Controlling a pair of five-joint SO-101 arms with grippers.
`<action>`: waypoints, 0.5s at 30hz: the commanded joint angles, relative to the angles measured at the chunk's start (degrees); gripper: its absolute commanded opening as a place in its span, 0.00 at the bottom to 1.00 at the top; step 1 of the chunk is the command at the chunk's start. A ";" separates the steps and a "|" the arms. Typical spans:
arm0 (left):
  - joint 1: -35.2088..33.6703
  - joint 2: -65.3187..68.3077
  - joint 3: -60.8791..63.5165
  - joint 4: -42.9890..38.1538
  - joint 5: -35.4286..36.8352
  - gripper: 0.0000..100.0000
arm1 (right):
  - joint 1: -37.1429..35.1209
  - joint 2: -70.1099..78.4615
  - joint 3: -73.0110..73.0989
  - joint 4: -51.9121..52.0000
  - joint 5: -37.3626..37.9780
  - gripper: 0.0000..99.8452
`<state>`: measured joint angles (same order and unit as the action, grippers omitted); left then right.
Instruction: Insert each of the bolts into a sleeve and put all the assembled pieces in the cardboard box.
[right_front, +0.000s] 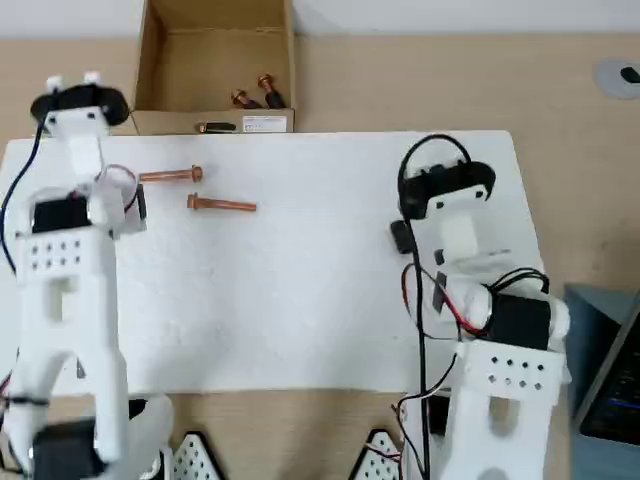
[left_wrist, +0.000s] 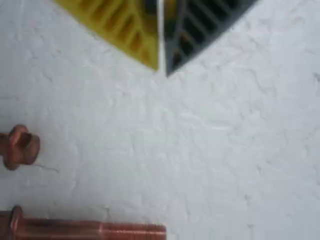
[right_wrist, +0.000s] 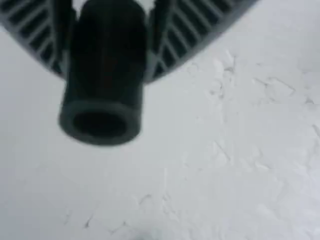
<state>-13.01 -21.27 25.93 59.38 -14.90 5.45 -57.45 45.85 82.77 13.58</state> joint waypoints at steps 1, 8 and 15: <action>-0.35 5.49 -8.09 0.35 -4.75 0.00 | 0.75 -1.71 1.10 -1.49 -0.53 0.01; -0.26 16.40 -19.08 7.91 -20.31 0.00 | 0.57 -1.98 3.21 -1.93 -0.53 0.01; -0.09 28.09 -38.59 22.51 -28.75 0.01 | 0.40 -1.89 3.38 -4.31 -0.53 0.01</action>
<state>-13.01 4.13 -1.93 76.44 -41.10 5.45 -58.15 49.45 80.31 13.58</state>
